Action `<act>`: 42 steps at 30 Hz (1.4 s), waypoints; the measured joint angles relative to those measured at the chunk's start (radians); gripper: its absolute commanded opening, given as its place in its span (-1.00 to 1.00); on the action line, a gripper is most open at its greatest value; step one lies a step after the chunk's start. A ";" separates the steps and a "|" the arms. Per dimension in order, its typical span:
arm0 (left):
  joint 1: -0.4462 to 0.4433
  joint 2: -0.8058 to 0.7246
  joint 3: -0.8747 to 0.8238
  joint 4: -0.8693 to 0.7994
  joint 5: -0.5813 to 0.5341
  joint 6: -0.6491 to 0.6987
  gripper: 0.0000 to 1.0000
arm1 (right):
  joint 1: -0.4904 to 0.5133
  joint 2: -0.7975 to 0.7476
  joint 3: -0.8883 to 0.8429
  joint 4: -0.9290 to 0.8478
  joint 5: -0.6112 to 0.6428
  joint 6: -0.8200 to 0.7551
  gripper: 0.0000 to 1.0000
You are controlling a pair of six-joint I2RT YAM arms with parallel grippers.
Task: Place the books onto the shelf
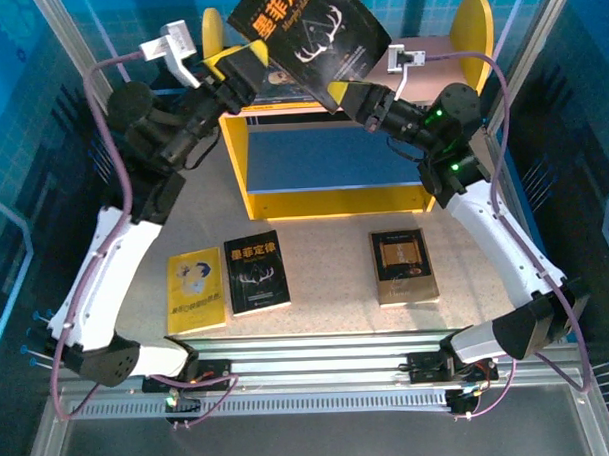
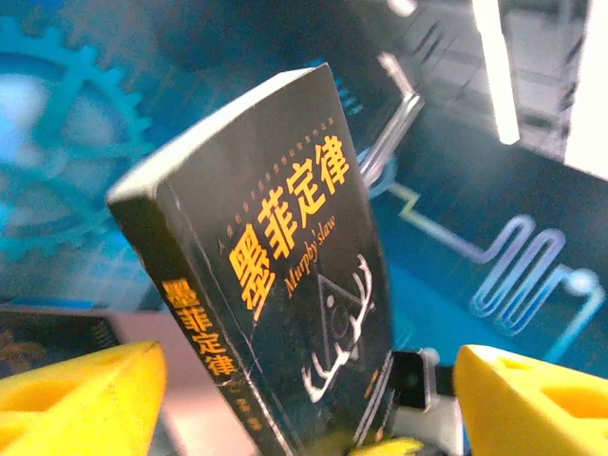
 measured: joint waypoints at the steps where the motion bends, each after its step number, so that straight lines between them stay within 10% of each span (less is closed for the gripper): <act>1: 0.013 -0.009 0.023 -0.064 0.009 0.012 0.66 | -0.009 -0.005 0.000 -0.037 -0.019 -0.021 -0.94; 9: 0.172 -0.003 0.159 -0.473 0.148 0.089 0.65 | -0.102 -0.043 0.055 -0.341 -0.159 -0.216 -0.95; 23: 0.332 0.140 0.195 -0.551 0.710 0.113 0.59 | -0.117 -0.065 0.097 -0.680 -0.290 -0.449 -0.98; 42: 0.333 0.167 0.233 -0.569 0.845 0.138 0.58 | -0.117 -0.069 0.074 -0.673 -0.425 -0.433 -0.98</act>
